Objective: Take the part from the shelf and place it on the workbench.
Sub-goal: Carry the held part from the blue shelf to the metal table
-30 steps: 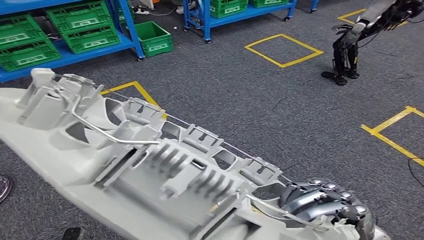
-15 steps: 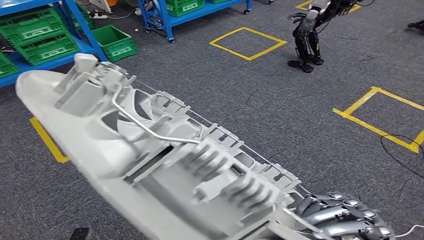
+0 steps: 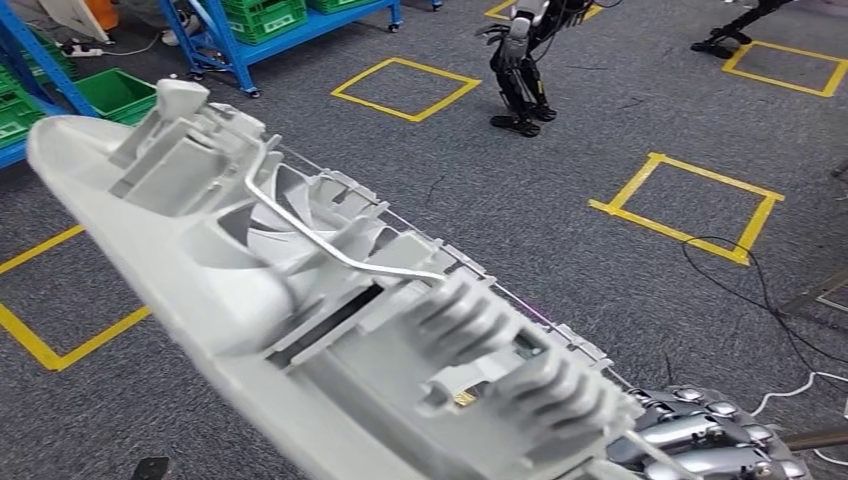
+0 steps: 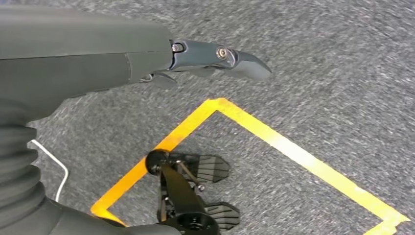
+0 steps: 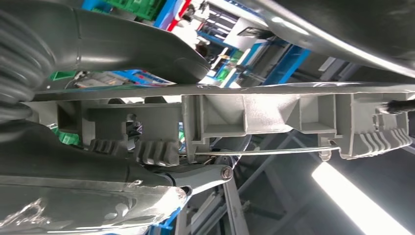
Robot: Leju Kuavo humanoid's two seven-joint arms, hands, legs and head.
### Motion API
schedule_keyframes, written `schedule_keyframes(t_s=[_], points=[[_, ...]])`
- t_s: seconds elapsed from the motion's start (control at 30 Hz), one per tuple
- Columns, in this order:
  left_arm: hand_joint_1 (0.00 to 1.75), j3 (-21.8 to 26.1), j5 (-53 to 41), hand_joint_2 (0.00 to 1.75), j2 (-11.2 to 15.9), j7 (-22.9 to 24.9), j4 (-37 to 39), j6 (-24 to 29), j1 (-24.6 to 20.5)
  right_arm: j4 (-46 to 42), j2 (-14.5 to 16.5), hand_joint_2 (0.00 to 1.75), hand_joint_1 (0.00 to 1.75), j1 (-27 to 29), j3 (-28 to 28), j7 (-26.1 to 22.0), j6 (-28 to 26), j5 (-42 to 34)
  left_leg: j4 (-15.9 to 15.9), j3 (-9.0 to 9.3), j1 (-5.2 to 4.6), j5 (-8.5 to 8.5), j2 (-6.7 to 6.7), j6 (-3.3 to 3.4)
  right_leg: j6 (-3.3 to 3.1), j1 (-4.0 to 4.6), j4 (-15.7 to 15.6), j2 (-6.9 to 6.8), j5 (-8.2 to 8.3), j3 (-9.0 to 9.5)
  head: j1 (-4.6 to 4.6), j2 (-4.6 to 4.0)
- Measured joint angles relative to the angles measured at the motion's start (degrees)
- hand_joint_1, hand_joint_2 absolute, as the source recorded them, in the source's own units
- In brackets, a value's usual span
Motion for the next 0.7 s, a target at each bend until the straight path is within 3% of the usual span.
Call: schedule_keyframes(t_s=[0.03,0.1,0.17,0.2,0.23,0.3,0.37,0.47,0.6,0.7], points=[[0.00,0.00,0.00,1.75,0.01,-0.07,0.00,-0.01,-0.03,-0.05,0.00,1.75,1.75,-0.07,0.01,0.00,-0.06,-0.03,-0.09,0.03,0.04,0.06,0.71,0.32,0.20,0.06,1.84,-1.71,-1.14,-0.87,0.22,0.00],[0.00,0.00,0.02,1.75,0.29,-0.43,0.00,-0.04,0.07,-0.10,0.00,1.75,1.75,-0.40,0.03,0.00,-0.34,-0.29,-0.08,0.07,-0.17,-0.01,2.10,0.67,0.55,0.08,8.53,-4.94,-4.81,-3.88,0.65,0.00],[0.00,0.00,0.02,1.75,0.70,-0.92,0.00,-0.15,0.23,-0.10,0.00,1.75,1.75,-0.66,0.02,0.00,-0.86,-0.81,-0.05,0.09,-0.37,-0.11,3.63,0.80,0.72,-0.02,14.31,-5.77,-7.03,-6.39,0.70,0.00],[0.00,0.00,0.00,1.75,0.88,-1.12,0.00,-0.21,0.24,-0.10,0.00,1.75,1.75,-0.76,-0.01,0.00,-1.10,-1.01,-0.04,0.15,-0.42,-0.17,4.34,0.78,0.72,-0.02,14.53,-5.92,-6.65,-6.29,0.71,0.00],[0.00,0.00,-0.05,1.75,1.01,-1.27,0.00,-0.24,0.19,-0.10,0.01,1.75,1.75,-0.88,-0.04,0.00,-1.32,-1.10,-0.04,0.28,-0.45,-0.26,4.98,0.70,0.65,-0.02,12.46,-6.16,-5.29,-5.00,0.71,0.00],[0.00,0.00,-0.19,1.75,1.31,-1.42,-0.01,-0.25,0.07,-0.11,0.01,1.75,1.75,-1.27,-0.08,0.00,-1.68,-1.01,-0.01,0.72,-0.62,-0.57,6.08,0.31,0.39,0.21,5.00,-8.07,-2.28,-0.65,0.72,0.00],[0.00,-0.01,-0.32,1.75,1.65,-1.47,-0.02,-0.27,-0.06,-0.16,0.02,1.75,1.75,-1.51,-0.02,-0.01,-2.25,-0.73,0.09,1.01,-0.91,-0.84,6.91,-0.24,-0.26,0.52,0.48,-9.56,-1.26,1.85,0.65,0.00],[0.00,-0.08,-0.74,1.75,1.81,-1.56,-0.02,-0.43,-0.28,-0.24,0.02,1.75,1.75,-1.40,0.57,-0.01,-4.97,1.27,-0.04,1.20,-0.94,-1.02,7.86,-1.11,-1.44,0.65,-0.09,-8.25,-1.20,1.66,0.58,0.00],[0.00,-0.17,-1.14,1.75,1.75,-1.52,-0.02,-0.33,-0.43,-0.43,-0.22,1.75,1.75,-1.42,2.67,0.00,-10.52,4.75,3.20,-0.15,-0.63,-3.88,4.83,-1.80,-2.34,0.38,-0.68,-6.70,-0.72,1.74,0.37,0.00],[0.00,-0.18,-1.12,1.75,1.78,-1.44,-0.02,-0.26,-0.40,-0.43,-0.30,1.75,1.75,-1.42,3.13,-0.01,-11.38,5.19,4.99,-1.00,-0.63,-4.87,4.35,-1.83,-2.40,0.38,-0.67,-6.49,-0.69,1.71,0.32,0.00]])
